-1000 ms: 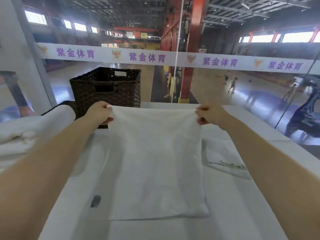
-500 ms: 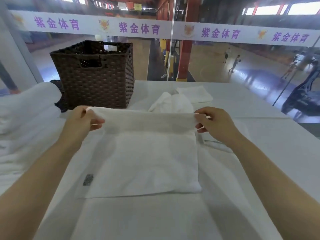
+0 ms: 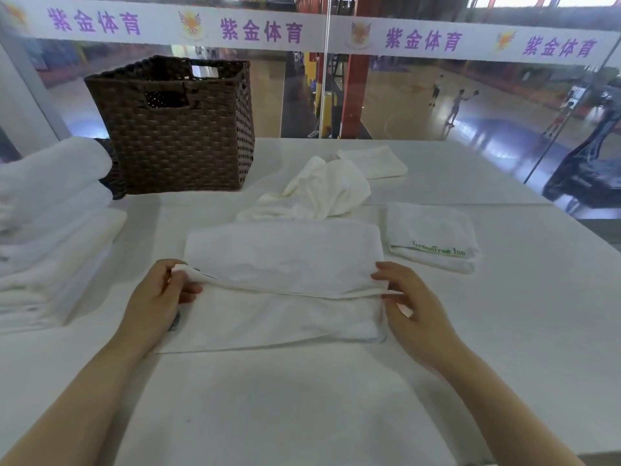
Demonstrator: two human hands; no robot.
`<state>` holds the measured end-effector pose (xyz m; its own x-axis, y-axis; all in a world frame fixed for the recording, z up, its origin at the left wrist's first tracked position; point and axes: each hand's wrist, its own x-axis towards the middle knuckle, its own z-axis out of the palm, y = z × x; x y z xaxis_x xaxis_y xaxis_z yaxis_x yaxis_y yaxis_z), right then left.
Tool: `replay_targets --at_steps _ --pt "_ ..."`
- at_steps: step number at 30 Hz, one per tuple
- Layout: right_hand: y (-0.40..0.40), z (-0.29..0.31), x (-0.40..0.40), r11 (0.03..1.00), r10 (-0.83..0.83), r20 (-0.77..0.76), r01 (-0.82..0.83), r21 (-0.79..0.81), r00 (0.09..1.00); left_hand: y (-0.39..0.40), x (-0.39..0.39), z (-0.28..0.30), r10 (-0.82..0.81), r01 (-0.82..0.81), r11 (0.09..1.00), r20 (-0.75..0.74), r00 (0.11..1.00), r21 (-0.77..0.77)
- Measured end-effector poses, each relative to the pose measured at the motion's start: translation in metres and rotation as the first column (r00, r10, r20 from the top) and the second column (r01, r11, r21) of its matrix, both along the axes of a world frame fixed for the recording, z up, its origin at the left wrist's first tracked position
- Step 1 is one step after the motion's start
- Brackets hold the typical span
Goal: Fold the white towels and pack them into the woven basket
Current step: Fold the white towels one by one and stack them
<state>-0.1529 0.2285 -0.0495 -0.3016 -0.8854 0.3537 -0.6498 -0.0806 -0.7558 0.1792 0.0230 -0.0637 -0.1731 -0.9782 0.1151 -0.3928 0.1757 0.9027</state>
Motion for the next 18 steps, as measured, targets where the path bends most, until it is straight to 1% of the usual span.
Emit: replay_targets --at_steps 1,2,3,6,7,9,11,12,13,14,15,16,18 --pt "0.006 -0.002 -0.002 0.999 -0.001 -0.11 -0.004 -0.052 0.994 0.001 0.001 -0.001 -0.013 0.013 1.0 0.017 1.0 -0.014" --pt "0.012 -0.005 -0.004 0.998 0.013 -0.174 -0.025 -0.065 0.985 0.001 0.001 -0.002 -0.027 0.028 0.999 0.027 0.999 -0.031" --pt "0.017 -0.006 -0.005 0.998 0.05 -0.182 -0.057 -0.03 0.982 0.002 0.002 -0.003 -0.037 0.039 0.998 0.031 0.999 -0.046" --pt "0.025 -0.01 -0.002 0.97 0.19 -0.106 -0.17 0.176 0.976 0.004 0.003 -0.003 -0.052 0.054 0.997 0.038 0.998 -0.059" --pt "0.026 -0.011 -0.002 0.958 0.208 -0.092 -0.183 0.222 0.974 0.004 0.003 -0.002 -0.061 0.064 0.996 0.062 0.996 -0.054" --pt "0.025 -0.011 -0.002 0.946 0.206 -0.106 -0.17 0.276 0.973 0.005 0.008 -0.002 -0.078 0.087 0.995 0.161 0.984 -0.054" --pt "0.022 -0.008 -0.003 0.935 0.199 -0.119 -0.152 0.32 0.973 0.016 0.014 -0.002 -0.067 0.106 0.984 0.263 0.962 -0.14" --pt "0.021 -0.006 -0.003 0.933 0.191 -0.113 -0.144 0.33 0.975 0.026 0.016 0.0 -0.044 0.118 0.966 0.302 0.952 -0.232" --pt "0.02 -0.003 -0.002 0.933 0.175 -0.107 -0.13 0.335 0.979 0.037 0.017 0.002 -0.023 0.142 0.926 0.324 0.946 -0.349" --pt "0.018 0.0 0.0 0.935 0.15 -0.096 -0.11 0.336 0.984 0.046 0.017 0.003 -0.031 0.197 0.865 0.341 0.94 -0.462" --pt "0.015 0.003 0.002 0.937 0.117 -0.077 -0.084 0.339 0.99 0.053 0.017 0.002 -0.086 0.292 0.792 0.375 0.923 -0.536" --pt "0.012 0.007 0.004 0.94 0.084 -0.051 -0.062 0.334 0.995 0.058 0.016 0.0 -0.167 0.413 0.715 0.435 0.885 -0.564" --pt "0.005 0.015 0.01 0.951 0.027 0.001 -0.026 0.307 1.0 0.061 0.011 -0.006 -0.286 0.627 0.559 0.583 0.76 -0.543"
